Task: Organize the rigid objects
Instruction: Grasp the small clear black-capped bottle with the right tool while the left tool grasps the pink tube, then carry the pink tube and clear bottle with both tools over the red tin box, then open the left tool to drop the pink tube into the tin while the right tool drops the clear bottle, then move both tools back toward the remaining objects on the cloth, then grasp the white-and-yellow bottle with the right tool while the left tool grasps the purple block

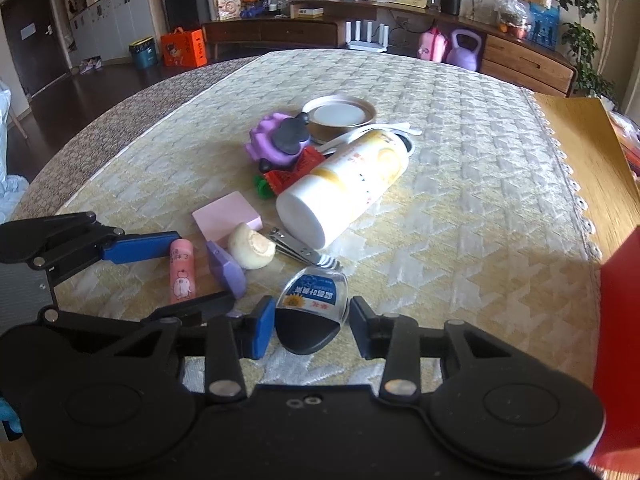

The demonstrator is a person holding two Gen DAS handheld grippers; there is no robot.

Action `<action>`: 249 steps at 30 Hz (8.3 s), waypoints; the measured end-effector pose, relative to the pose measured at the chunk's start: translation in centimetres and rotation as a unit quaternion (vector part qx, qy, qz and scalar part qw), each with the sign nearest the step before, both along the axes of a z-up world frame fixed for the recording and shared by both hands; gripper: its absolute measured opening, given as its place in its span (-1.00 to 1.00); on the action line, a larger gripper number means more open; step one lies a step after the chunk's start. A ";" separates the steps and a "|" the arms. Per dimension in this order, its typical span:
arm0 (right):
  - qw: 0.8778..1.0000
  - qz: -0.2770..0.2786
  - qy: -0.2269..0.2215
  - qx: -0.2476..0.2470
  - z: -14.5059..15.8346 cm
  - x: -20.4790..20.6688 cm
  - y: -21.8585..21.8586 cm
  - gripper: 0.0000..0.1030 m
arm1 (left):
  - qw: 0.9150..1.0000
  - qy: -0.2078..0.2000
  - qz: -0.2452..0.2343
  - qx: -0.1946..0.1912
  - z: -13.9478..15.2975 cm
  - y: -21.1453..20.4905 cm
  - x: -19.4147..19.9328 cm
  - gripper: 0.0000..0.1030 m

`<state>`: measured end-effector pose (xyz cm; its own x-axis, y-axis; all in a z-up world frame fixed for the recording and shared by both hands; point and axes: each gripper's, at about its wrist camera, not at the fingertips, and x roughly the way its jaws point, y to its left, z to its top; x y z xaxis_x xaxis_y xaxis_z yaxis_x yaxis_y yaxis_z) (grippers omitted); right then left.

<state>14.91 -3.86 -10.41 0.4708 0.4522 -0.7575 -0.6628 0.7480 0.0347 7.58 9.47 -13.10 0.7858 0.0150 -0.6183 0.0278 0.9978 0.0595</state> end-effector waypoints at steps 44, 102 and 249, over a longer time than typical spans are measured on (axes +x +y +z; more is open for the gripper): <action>0.998 -0.025 -0.040 0.036 1.9 -0.6 -5.8 -0.78 | 0.998 0.021 0.012 -0.053 2.9 -1.0 -0.5 0.09; 0.976 -0.202 -0.038 0.079 2.8 6.7 -28.3 -0.79 | 0.972 0.111 -0.197 -0.065 4.9 -29.5 23.3 0.09; 0.994 -0.071 0.073 0.033 1.2 9.8 3.3 0.57 | 0.999 0.014 0.017 -0.035 0.8 -1.8 2.1 0.10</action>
<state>24.67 -0.58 -9.17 0.4195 0.4409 -0.7935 -0.5355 0.8260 0.1759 9.67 7.64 -12.35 0.7679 -0.0034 -0.6405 -0.0054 0.9999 -0.0117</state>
